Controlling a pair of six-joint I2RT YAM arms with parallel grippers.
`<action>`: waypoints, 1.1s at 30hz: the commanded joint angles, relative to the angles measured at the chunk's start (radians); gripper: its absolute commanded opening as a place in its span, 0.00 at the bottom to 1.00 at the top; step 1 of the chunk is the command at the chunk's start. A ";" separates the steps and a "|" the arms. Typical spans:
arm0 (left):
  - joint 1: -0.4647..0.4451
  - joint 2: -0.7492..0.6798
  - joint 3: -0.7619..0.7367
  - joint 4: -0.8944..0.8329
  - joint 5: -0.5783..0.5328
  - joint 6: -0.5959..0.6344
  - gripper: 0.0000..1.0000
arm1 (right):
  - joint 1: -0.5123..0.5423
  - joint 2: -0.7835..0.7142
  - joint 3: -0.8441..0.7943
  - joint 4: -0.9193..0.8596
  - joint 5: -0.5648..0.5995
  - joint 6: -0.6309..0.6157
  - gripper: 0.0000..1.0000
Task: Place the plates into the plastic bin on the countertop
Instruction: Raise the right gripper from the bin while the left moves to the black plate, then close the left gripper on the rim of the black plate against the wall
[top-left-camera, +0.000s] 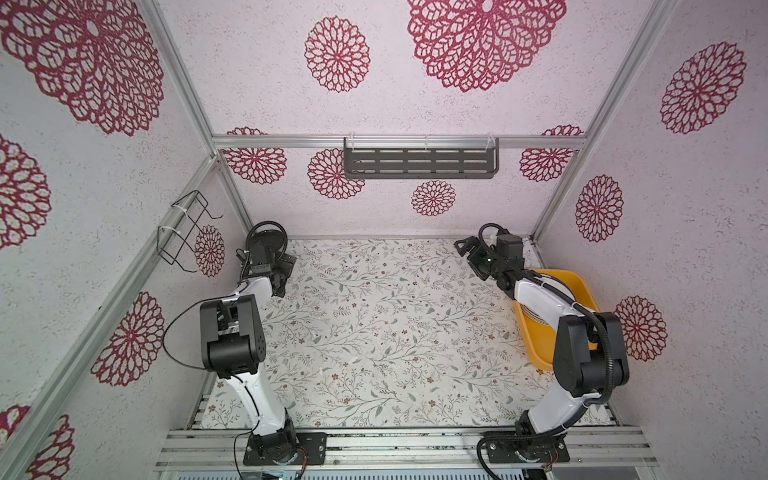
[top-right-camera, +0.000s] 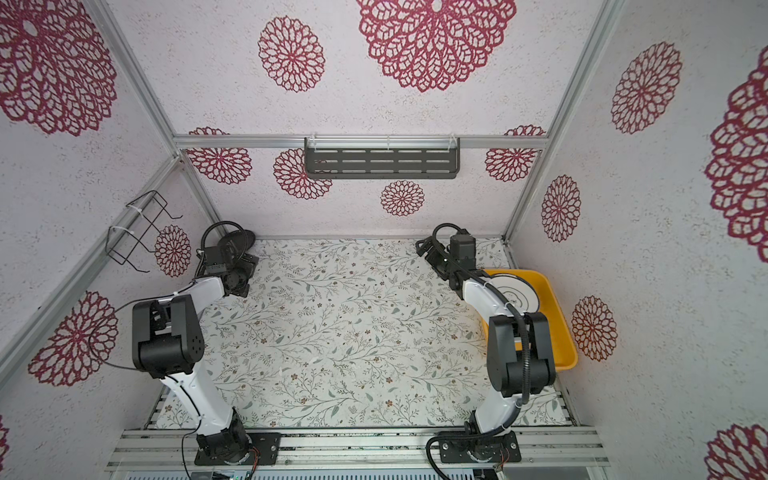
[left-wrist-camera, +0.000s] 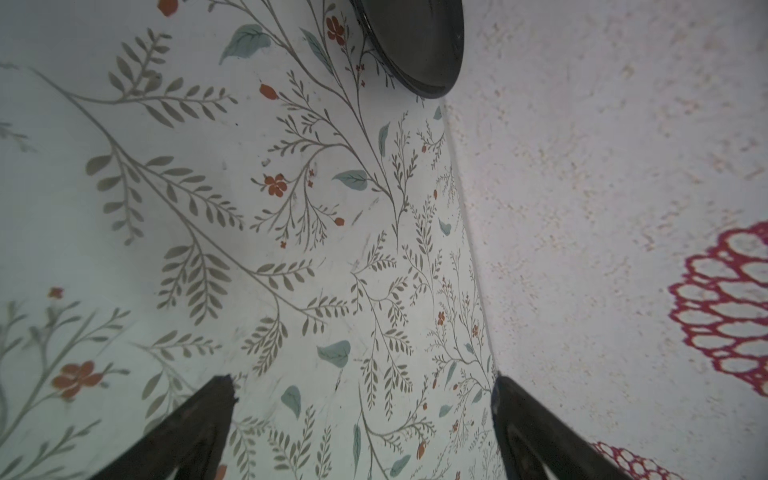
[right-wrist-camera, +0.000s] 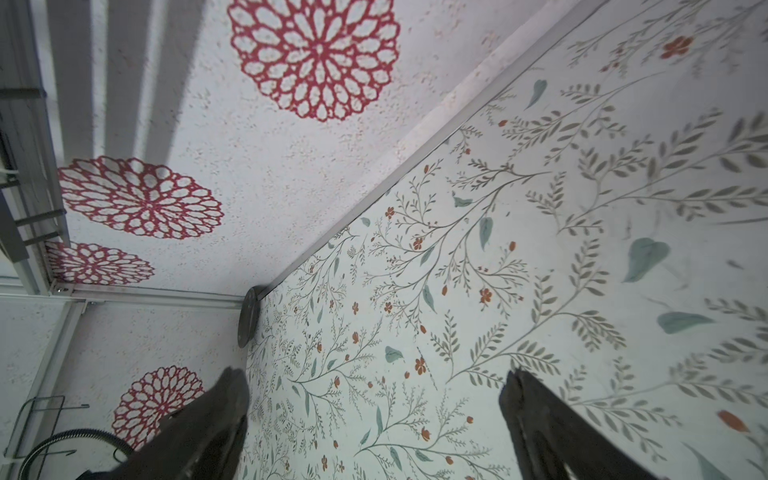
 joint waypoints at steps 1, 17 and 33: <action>0.006 0.079 0.052 0.070 0.008 -0.055 0.99 | 0.054 0.046 0.061 0.090 0.014 0.054 0.99; 0.095 0.369 0.302 0.101 -0.005 -0.196 0.88 | 0.132 0.205 0.236 0.043 0.037 0.118 0.99; 0.151 0.633 0.610 0.022 0.004 -0.322 0.67 | 0.143 0.248 0.290 -0.012 0.100 0.143 0.99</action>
